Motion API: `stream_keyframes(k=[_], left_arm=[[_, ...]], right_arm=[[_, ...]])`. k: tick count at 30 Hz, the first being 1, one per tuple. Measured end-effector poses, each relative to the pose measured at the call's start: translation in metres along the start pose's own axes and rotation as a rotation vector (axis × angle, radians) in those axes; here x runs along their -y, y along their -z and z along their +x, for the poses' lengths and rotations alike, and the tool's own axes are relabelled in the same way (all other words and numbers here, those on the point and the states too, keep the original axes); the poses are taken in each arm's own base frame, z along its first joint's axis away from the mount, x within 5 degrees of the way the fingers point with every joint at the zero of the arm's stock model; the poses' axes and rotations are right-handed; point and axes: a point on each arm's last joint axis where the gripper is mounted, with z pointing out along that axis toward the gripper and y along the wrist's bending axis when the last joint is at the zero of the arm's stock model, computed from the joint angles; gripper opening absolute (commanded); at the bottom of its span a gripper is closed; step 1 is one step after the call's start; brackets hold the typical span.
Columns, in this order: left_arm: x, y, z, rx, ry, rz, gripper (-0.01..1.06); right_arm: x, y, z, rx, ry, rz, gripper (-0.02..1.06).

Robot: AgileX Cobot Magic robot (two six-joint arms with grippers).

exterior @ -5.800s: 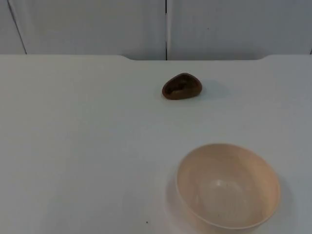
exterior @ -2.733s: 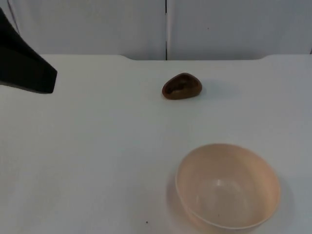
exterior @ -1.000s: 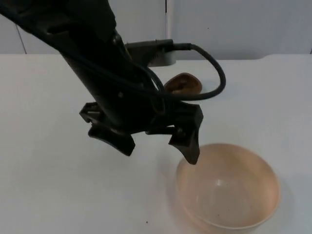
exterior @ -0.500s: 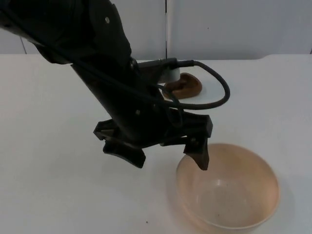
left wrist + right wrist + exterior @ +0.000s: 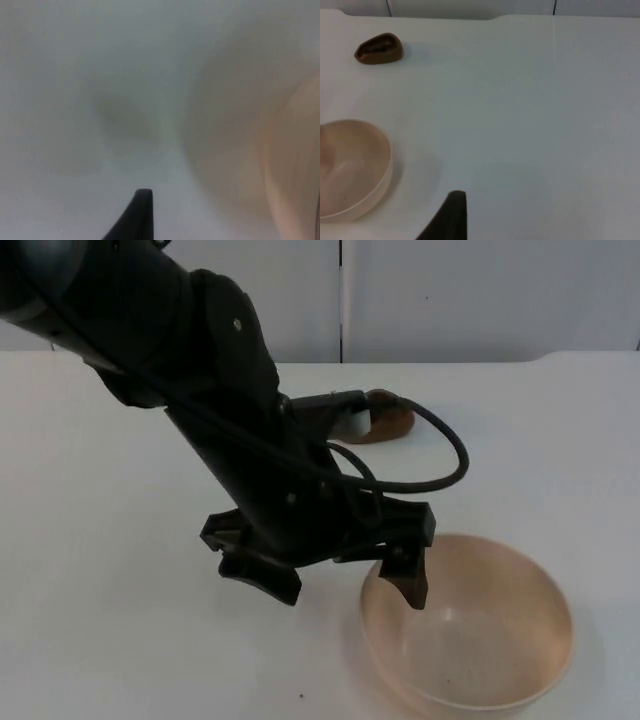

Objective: Pick up the bowl with the left hand and pour the coffee beans from the cup into the bowl with the right hand.

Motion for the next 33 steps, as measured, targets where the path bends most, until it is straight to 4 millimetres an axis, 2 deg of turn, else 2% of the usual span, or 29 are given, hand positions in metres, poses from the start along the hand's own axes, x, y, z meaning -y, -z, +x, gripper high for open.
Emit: stream_keyframes(k=[15, 17, 18, 22, 23, 27, 28, 31, 33], left_arm=[[-0.0028, -0.0091, 0.0007, -0.010, -0.014, -0.002, 0.83], [-0.0028, -0.0091, 0.0007, -0.010, -0.016, -0.002, 0.74], [-0.0028, -0.0091, 0.0007, -0.010, -0.018, -0.002, 0.74], [-0.0028, -0.0091, 0.0007, -0.010, -0.018, -0.002, 0.51], [-0.0028, -0.0091, 0.0006, -0.010, -0.016, -0.001, 0.51], [-0.0018, -0.0091, 0.0005, -0.008, 0.001, 0.009, 0.27], [-0.0014, -0.0091, 0.0004, -0.008, 0.010, 0.015, 0.27], [-0.0007, -0.0091, 0.0003, -0.007, 0.023, 0.022, 0.10], [-0.0005, -0.0091, 0.0003, -0.006, 0.027, 0.024, 0.03]], right_arm=[[0.0000, 0.0000, 0.0000, 0.000, 0.000, 0.000, 1.05], [0.0000, 0.0000, 0.0000, 0.000, 0.000, 0.000, 1.05], [0.0000, 0.0000, 0.0000, 0.000, 0.000, 0.000, 1.05], [0.0000, 0.0000, 0.0000, 0.000, 0.000, 0.000, 1.05], [0.0000, 0.0000, 0.0000, 0.000, 0.000, 0.000, 1.05], [0.0000, 0.0000, 0.0000, 0.000, 0.000, 0.000, 1.05], [0.0000, 0.0000, 0.0000, 0.000, 0.000, 0.000, 1.05], [0.0000, 0.0000, 0.0000, 0.000, 0.000, 0.000, 1.05], [0.0000, 0.0000, 0.0000, 0.000, 0.000, 0.000, 1.05]])
